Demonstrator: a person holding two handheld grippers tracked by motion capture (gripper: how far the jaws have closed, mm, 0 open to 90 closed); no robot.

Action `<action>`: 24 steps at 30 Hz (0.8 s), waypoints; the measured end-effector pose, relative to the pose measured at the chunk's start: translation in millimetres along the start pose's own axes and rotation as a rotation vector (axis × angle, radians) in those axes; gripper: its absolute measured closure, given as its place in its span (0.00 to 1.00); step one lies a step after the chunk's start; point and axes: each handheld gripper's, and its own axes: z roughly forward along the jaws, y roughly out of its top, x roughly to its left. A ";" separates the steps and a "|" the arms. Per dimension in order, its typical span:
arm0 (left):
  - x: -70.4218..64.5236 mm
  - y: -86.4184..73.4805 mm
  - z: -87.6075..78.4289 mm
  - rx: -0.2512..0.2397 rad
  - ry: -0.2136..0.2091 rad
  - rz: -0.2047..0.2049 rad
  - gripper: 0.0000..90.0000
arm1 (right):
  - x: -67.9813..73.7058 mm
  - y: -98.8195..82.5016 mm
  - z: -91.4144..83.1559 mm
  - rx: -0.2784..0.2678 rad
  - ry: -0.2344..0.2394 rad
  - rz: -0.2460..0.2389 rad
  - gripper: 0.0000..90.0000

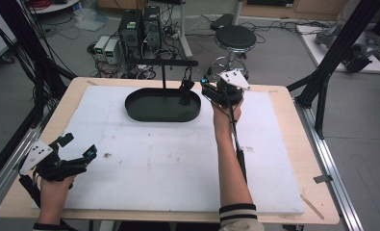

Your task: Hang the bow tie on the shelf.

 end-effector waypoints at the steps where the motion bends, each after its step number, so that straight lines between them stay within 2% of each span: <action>1: -0.2 0.0 0.0 0.000 -0.001 -0.001 0.02 | -0.2 1.3 -3.5 -0.001 -0.001 -0.002 0.20; 4: -0.4 0.6 -0.4 -0.003 -0.004 -0.003 0.02 | -1.1 3.3 -14.6 -0.008 -0.005 -0.015 0.19; 6: -0.5 1.0 -0.8 -0.005 -0.005 -0.005 0.02 | -2.6 4.1 -20.3 0.007 -0.012 -0.003 0.14; 14: -1.0 1.4 -0.9 0.001 -0.007 -0.006 0.02 | -13.1 3.6 -44.9 0.006 -0.026 0.033 0.12; 17: -0.8 1.5 -1.0 0.001 -0.007 -0.007 0.02 | -17.9 1.0 -52.7 0.019 -0.039 0.043 0.02; 19: -1.1 1.5 -0.8 0.005 -0.007 -0.006 0.02 | -20.4 -0.8 -58.7 0.022 -0.034 0.056 0.02; 24: -2.3 1.7 -0.6 0.007 -0.010 -0.002 0.02 | -24.6 -5.6 -75.6 0.018 -0.027 0.048 0.02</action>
